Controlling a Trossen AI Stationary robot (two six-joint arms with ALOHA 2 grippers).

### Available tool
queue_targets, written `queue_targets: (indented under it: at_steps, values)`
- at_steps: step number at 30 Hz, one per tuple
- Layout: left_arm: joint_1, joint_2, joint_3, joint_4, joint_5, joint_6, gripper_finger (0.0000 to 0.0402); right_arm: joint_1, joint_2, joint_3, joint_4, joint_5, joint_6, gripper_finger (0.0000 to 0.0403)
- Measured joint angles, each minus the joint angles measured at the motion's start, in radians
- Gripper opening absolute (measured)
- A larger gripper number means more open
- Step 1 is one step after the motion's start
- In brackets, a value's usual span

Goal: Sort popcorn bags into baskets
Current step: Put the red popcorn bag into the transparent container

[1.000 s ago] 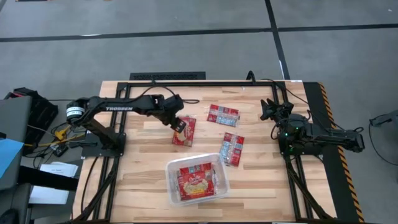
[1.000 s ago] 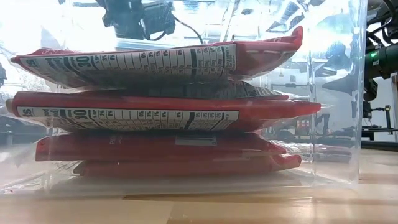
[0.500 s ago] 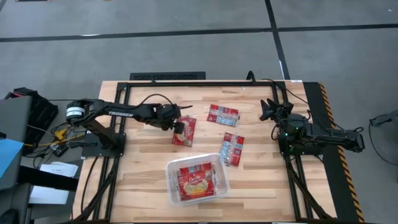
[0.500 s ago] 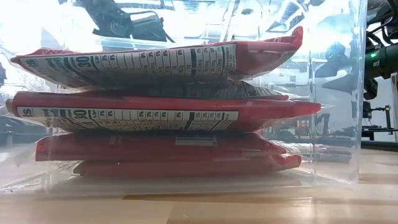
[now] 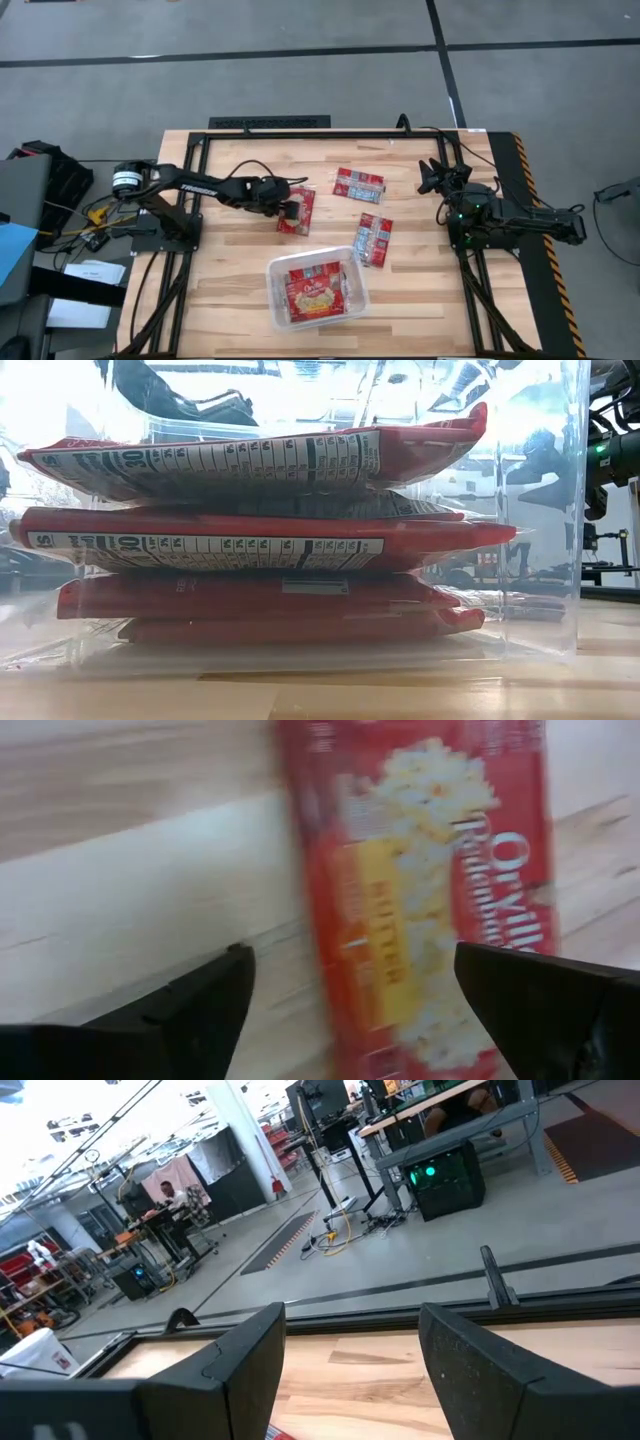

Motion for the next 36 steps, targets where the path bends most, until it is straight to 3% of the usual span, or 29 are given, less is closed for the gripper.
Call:
queue_targets:
  at_steps: [6,9,12,18,20,27,36]
  values:
    - [-0.012,0.102,0.005,0.133,0.037,-0.004,0.0333,0.0,0.0,0.0,0.0,0.0,0.0,0.0255]
    - [-0.011,0.137,0.009,0.145,0.037,-0.025,0.0302,0.0,0.0,0.0,0.0,0.0,0.0,0.0255]
    - [-0.011,0.171,0.011,0.164,0.025,-0.028,0.0237,0.0,0.0,0.0,0.0,0.0,0.0,0.0255]
    - [-0.009,0.206,0.004,0.246,0.001,0.026,0.0054,0.0,0.0,0.0,0.0,0.0,0.0,0.0255]
    - [-0.006,0.209,0.002,0.261,0.003,0.029,0.0017,0.0,0.0,0.0,0.0,0.0,0.0,0.0255]
    - [0.01,0.169,-0.002,0.276,0.055,-0.007,0.0002,0.0,0.0,0.0,0.018,0.0,0.0,0.0255]
    - [0.013,-0.059,0.055,0.117,0.019,0.078,0.0,0.0,0.0,0.0,0.024,-0.001,0.0,0.0255]
